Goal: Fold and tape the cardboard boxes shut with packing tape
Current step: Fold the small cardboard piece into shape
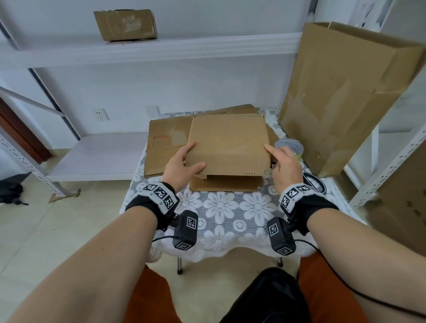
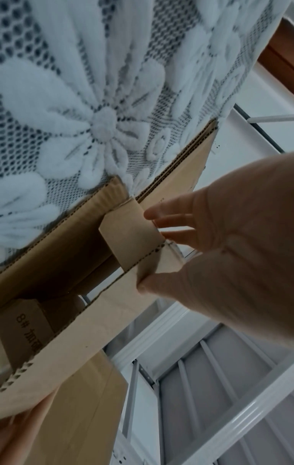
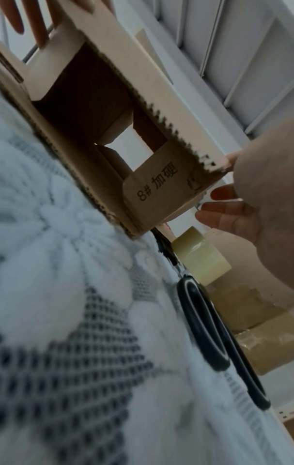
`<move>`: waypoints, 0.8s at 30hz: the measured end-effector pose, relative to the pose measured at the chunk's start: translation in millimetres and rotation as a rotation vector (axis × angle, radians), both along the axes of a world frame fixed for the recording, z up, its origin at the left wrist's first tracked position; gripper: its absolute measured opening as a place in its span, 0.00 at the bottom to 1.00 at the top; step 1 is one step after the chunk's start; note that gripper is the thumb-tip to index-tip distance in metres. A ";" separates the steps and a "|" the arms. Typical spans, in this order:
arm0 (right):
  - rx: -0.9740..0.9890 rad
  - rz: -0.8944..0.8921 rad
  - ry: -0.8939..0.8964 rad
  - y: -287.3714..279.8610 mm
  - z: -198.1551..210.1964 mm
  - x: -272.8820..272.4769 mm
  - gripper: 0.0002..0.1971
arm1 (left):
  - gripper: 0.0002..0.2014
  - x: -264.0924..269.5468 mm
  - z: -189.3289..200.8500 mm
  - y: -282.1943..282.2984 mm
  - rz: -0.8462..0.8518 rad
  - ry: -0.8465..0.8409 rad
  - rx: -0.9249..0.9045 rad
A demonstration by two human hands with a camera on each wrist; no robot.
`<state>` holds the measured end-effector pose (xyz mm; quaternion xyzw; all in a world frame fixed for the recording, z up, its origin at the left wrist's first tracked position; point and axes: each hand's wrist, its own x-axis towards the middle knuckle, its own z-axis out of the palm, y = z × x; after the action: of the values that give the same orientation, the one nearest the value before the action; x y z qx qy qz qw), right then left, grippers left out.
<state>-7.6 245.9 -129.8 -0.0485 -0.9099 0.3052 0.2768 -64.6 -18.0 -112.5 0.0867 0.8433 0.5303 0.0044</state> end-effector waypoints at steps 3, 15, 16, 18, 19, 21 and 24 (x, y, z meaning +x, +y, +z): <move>0.003 -0.008 0.097 -3.0 6.5 -2.4 0.18 | 0.33 -2.2 -1.0 2.8 0.038 0.023 0.003; 0.390 0.088 0.041 -15.8 2.8 -18.3 0.18 | 0.26 -8.7 -1.3 26.8 0.142 0.399 -0.541; 0.402 0.093 0.039 -15.3 4.7 -19.9 0.18 | 0.27 -8.8 -0.4 28.6 0.114 0.443 -0.587; 0.418 0.106 0.034 -15.6 8.2 -22.5 0.17 | 0.35 -6.8 -0.9 31.1 0.022 0.509 -0.689; 0.418 0.107 0.029 -16.1 9.1 -23.3 0.17 | 0.42 -5.2 -3.3 31.7 -0.029 0.518 -0.752; 0.408 0.102 0.017 -17.3 9.2 -23.8 0.18 | 0.56 -1.1 -9.9 31.7 -0.092 0.511 -0.869; 0.399 0.095 0.028 -18.5 8.4 -23.0 0.17 | 0.67 1.2 -16.9 32.3 -0.112 0.476 -0.992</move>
<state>-30.6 227.4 -121.4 0.0543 -0.9496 0.1324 0.2788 -63.4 14.3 -129.4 0.2366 0.9638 0.0341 -0.1178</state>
